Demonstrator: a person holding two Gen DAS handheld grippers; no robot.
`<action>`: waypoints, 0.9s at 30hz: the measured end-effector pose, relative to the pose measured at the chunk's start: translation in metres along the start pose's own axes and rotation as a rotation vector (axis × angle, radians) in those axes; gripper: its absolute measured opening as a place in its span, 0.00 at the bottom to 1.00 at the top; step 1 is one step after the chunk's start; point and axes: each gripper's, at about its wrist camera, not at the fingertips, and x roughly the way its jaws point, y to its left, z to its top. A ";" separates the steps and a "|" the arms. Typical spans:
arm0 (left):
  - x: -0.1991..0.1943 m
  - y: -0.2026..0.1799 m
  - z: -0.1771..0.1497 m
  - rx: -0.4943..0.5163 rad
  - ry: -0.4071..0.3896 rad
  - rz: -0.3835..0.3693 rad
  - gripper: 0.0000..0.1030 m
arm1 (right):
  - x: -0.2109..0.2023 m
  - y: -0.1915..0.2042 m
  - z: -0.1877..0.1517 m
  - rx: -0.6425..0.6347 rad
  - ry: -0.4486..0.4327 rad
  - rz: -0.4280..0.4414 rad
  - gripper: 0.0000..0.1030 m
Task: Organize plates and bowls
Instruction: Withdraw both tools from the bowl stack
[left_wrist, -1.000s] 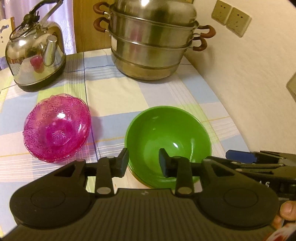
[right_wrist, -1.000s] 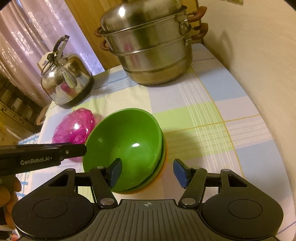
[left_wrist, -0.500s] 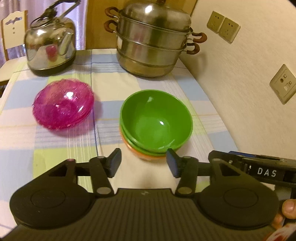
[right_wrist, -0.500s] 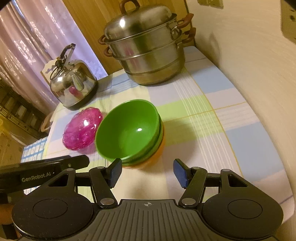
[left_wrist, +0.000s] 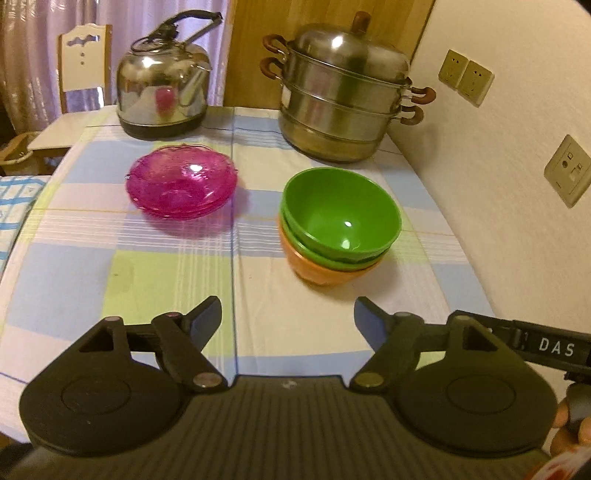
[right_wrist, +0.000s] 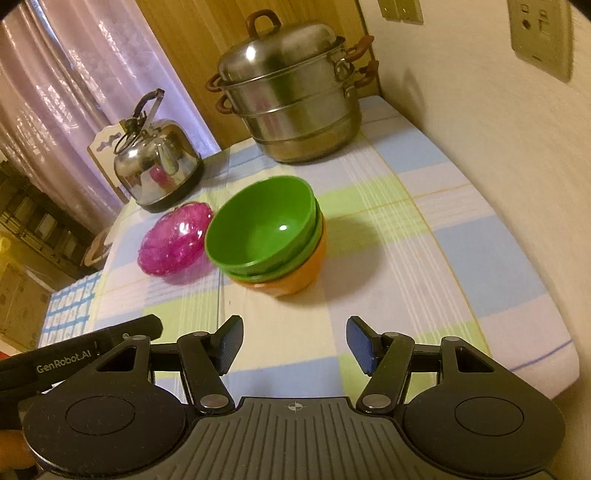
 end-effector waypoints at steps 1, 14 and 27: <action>-0.002 0.001 -0.002 -0.003 0.000 0.004 0.74 | -0.001 0.000 -0.003 0.004 0.000 0.000 0.62; -0.017 0.012 -0.016 -0.063 -0.016 -0.005 0.75 | -0.009 0.000 -0.020 0.020 0.004 0.008 0.64; -0.011 0.023 -0.008 -0.095 -0.008 -0.075 0.77 | -0.008 -0.001 -0.020 0.041 0.010 0.029 0.64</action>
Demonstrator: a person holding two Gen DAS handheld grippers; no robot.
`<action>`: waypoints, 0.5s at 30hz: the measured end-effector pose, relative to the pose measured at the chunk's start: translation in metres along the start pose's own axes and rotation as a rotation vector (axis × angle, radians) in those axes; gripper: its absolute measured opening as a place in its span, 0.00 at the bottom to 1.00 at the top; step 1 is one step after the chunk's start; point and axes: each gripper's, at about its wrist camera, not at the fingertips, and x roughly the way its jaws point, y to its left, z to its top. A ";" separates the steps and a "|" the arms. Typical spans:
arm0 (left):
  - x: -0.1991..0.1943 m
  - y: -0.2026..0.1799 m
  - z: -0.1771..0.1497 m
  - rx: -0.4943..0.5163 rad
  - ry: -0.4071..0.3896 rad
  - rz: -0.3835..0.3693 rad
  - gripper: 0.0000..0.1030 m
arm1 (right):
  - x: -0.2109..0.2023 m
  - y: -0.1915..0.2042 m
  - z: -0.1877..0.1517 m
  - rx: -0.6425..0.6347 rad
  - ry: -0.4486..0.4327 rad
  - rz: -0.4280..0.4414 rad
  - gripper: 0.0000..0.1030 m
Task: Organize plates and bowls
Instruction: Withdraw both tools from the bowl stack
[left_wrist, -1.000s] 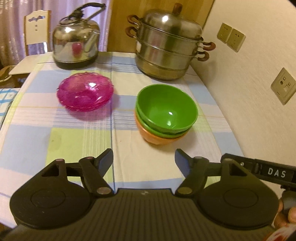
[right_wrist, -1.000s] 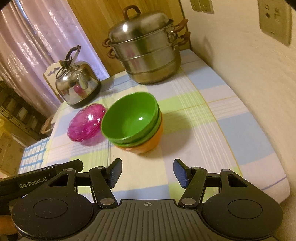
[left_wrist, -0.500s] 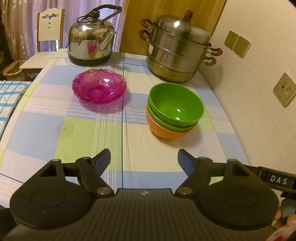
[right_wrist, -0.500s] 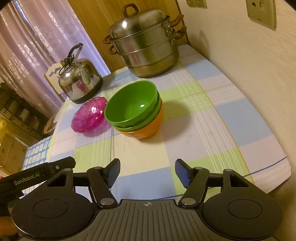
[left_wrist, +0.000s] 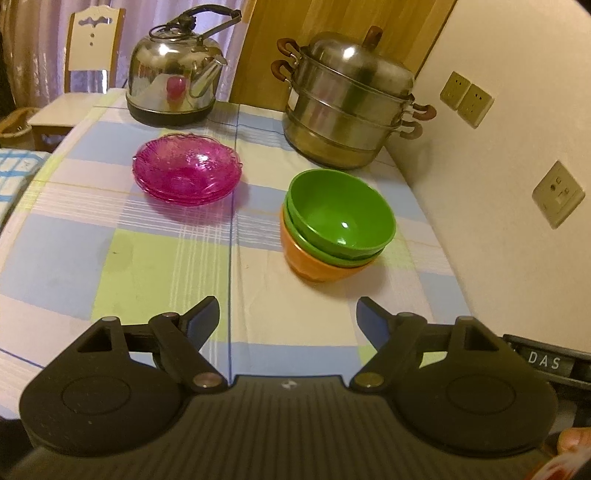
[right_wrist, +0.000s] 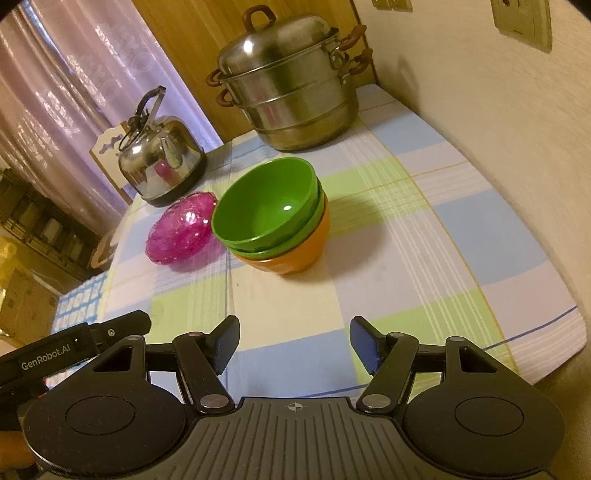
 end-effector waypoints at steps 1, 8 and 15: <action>0.003 0.002 0.003 -0.003 0.003 -0.005 0.77 | 0.001 0.000 0.002 0.001 0.000 0.001 0.64; 0.033 0.011 0.031 -0.021 0.041 -0.047 0.77 | 0.017 -0.002 0.025 0.017 0.005 -0.004 0.64; 0.086 0.022 0.063 -0.057 0.093 -0.075 0.77 | 0.048 -0.013 0.059 0.060 0.016 0.009 0.64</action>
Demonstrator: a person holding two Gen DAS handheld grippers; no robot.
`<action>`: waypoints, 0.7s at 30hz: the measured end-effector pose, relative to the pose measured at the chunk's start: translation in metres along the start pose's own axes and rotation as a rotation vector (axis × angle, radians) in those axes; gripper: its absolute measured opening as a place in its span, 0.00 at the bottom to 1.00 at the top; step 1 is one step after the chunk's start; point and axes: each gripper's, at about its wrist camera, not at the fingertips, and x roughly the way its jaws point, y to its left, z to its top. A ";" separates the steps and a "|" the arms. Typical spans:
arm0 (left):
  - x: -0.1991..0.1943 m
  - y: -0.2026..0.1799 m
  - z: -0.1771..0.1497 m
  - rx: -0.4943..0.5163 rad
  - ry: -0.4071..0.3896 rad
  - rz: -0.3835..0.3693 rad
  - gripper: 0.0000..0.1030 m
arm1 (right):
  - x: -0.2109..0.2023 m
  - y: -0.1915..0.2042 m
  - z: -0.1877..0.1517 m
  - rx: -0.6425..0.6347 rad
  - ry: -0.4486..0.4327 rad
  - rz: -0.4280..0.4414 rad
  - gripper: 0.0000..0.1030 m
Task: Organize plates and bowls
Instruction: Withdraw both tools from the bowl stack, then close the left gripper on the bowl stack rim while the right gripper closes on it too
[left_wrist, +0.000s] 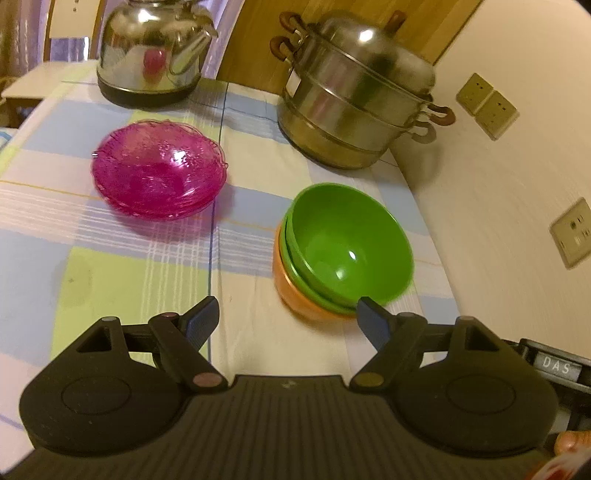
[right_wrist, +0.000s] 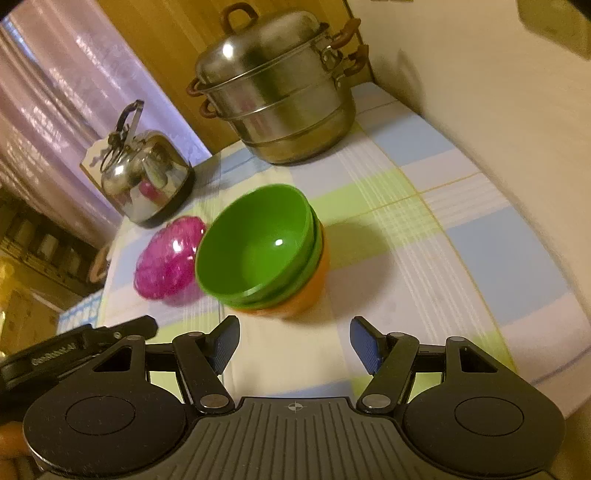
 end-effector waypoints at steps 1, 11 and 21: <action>0.007 0.001 0.005 -0.002 0.003 0.000 0.77 | 0.005 -0.002 0.005 0.009 0.002 0.003 0.64; 0.072 0.011 0.044 -0.079 0.060 -0.060 0.72 | 0.066 -0.009 0.049 0.036 0.026 -0.016 0.64; 0.117 0.016 0.050 -0.092 0.126 -0.081 0.56 | 0.118 -0.015 0.061 0.039 0.112 -0.050 0.64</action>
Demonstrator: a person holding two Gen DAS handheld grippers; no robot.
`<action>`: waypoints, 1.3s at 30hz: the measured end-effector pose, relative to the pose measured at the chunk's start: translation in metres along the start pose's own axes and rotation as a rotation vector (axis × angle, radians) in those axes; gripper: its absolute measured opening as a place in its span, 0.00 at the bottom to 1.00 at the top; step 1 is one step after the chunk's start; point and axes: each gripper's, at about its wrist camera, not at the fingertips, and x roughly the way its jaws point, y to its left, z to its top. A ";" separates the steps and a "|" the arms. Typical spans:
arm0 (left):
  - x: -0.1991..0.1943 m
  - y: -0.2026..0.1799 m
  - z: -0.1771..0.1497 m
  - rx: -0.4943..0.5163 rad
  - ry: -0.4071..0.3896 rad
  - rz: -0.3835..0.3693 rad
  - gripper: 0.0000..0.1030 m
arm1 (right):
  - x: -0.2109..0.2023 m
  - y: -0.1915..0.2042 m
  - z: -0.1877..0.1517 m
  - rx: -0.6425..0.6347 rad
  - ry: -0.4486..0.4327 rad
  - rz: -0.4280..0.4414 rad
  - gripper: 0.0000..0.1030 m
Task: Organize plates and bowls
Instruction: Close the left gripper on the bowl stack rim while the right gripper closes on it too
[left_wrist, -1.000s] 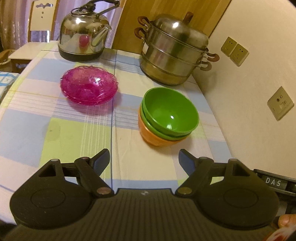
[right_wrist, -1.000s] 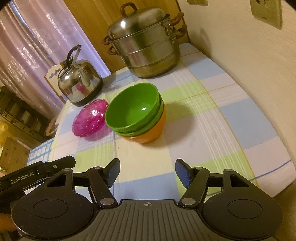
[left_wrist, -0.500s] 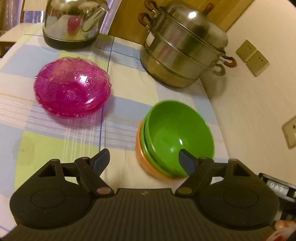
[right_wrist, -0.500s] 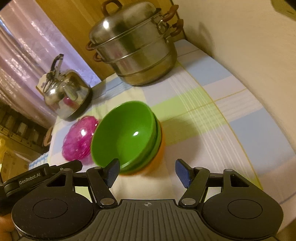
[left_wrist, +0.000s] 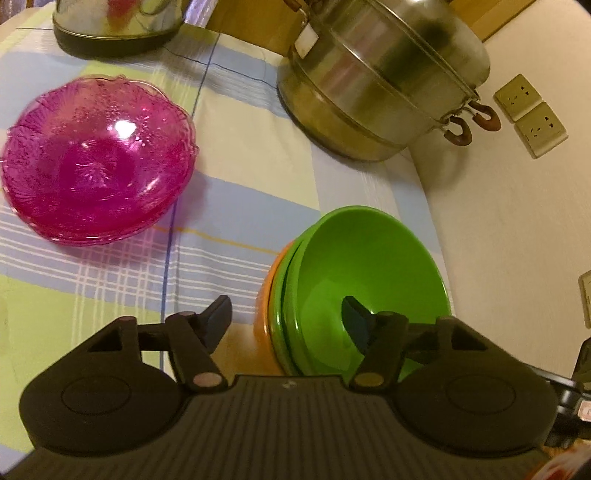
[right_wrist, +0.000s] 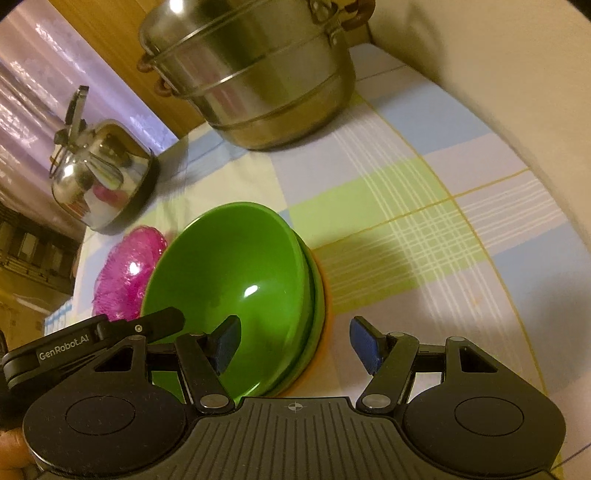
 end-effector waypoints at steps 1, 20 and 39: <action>0.002 0.000 0.000 0.003 0.005 -0.002 0.53 | 0.003 0.000 0.001 0.001 0.003 -0.005 0.64; 0.019 -0.003 -0.001 0.052 0.030 0.021 0.31 | 0.031 -0.003 0.004 0.031 0.067 -0.034 0.47; 0.015 -0.008 -0.010 0.103 0.036 0.081 0.23 | 0.030 -0.002 0.000 0.031 0.078 -0.070 0.27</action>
